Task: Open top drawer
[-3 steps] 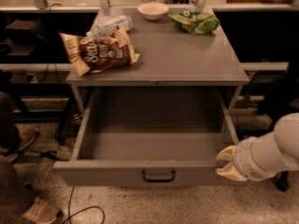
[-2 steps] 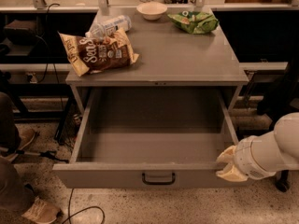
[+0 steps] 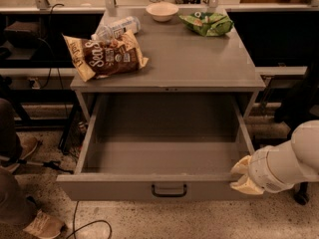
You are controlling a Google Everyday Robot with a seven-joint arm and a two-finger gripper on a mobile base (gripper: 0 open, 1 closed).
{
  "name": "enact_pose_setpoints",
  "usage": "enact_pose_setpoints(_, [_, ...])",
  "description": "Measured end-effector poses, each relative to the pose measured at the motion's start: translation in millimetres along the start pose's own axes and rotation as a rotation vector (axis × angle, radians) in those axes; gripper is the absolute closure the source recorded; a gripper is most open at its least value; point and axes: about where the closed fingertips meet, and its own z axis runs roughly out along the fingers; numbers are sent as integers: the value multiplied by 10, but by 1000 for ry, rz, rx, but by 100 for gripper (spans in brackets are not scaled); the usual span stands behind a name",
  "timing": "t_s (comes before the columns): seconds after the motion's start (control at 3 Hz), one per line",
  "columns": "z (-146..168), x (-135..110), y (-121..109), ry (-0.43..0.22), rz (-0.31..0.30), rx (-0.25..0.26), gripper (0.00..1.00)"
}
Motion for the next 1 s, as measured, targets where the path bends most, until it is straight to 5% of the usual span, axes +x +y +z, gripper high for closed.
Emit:
enact_pose_setpoints(0.33, [-29, -3, -9, -2, -2, 5, 5])
enact_pose_setpoints(0.67, [-157, 21, -83, -25, -4, 24, 0])
enact_pose_setpoints(1.0, [-446, 331, -508, -9, 21, 51, 0])
